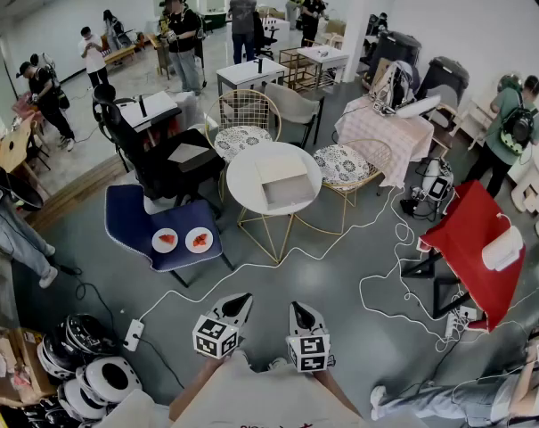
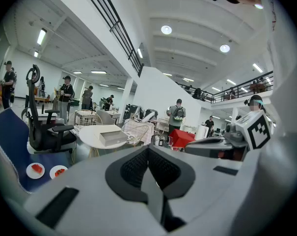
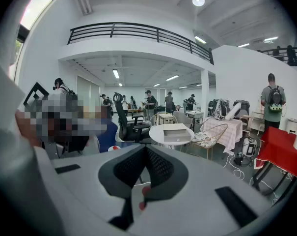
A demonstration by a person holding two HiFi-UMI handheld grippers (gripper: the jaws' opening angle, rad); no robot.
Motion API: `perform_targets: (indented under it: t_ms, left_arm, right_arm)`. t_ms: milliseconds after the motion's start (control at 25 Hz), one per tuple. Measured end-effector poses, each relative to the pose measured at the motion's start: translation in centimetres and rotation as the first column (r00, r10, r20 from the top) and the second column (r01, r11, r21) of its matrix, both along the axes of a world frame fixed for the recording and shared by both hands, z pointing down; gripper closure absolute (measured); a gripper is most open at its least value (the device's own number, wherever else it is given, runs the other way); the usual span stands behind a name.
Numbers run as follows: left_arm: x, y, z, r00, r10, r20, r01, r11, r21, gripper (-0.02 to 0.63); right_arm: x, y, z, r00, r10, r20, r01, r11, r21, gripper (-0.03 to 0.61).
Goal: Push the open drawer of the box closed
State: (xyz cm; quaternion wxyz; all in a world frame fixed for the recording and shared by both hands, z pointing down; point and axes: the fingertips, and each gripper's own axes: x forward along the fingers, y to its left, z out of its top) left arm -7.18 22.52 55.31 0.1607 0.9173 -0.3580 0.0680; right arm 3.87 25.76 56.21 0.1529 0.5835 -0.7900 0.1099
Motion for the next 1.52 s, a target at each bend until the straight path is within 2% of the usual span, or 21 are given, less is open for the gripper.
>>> perform_targets:
  t_ms: [480,720,1120,1520]
  left_arm:
    - [1.1,0.0,0.1,1.000,-0.012,-0.007,0.012,1.000,0.001,0.601]
    - [2.3,0.2,0.2,1.000,-0.024,-0.006,0.024,1.000,0.002,0.601]
    - [5.6,0.8,0.6,1.000,-0.029,0.001,0.029,1.000,0.007,0.601]
    - [7.2,0.8,1.2,1.000,-0.024,0.012,0.024,1.000,0.008,0.601]
  right_arm:
    - [0.6,-0.1,0.3,1.000,-0.025,0.004,0.025,1.000,0.001,0.563]
    - [1.4,0.1,-0.2,0.995,-0.061,0.074,0.061,0.998,0.015,0.563]
    - [4.2,0.8,0.3,0.994,-0.088,0.065,0.087,0.996,0.019,0.563]
    - [5.6,0.8,1.3,0.993,-0.088,0.073,0.088,0.996,0.005,0.563]
